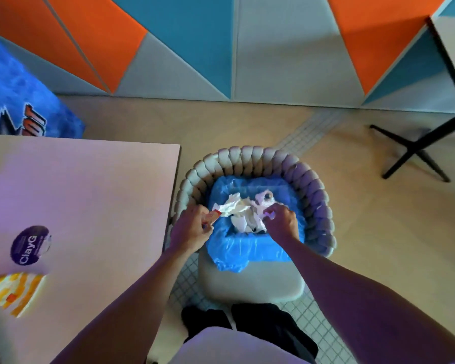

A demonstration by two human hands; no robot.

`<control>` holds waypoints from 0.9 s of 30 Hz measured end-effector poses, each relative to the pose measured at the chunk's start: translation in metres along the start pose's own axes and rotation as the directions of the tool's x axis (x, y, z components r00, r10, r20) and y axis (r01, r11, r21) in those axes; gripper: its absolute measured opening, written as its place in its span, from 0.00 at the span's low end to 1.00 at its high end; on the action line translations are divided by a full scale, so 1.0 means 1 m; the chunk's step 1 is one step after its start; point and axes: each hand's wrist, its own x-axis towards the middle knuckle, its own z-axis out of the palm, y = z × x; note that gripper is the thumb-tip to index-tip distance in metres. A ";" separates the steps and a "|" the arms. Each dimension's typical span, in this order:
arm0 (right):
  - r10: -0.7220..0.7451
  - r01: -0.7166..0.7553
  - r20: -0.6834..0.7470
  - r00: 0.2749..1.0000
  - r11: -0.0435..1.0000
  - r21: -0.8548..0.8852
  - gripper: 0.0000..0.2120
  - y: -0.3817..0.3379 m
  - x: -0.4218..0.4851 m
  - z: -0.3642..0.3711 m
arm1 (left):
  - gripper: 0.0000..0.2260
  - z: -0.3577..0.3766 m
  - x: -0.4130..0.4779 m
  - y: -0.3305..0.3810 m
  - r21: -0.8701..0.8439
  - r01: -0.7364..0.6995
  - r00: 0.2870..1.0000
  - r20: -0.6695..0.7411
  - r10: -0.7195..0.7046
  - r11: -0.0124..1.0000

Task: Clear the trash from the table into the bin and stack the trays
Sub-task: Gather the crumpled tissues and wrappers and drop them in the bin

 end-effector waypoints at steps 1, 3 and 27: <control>0.025 -0.025 -0.013 1.000 0.999 0.022 0.09 0.007 0.004 -0.005 | 0.12 0.007 0.004 0.010 -0.007 -0.012 1.000 0.017 0.012 1.000; 0.069 -0.067 -0.035 0.997 0.995 0.078 0.08 0.017 0.012 -0.014 | 0.13 0.022 0.012 0.028 0.003 -0.032 0.999 0.044 0.032 0.999; 0.063 -0.068 0.075 0.995 0.995 0.068 0.12 0.040 0.039 -0.030 | 0.12 0.046 -0.039 0.026 -0.059 0.130 0.989 0.072 -0.126 0.990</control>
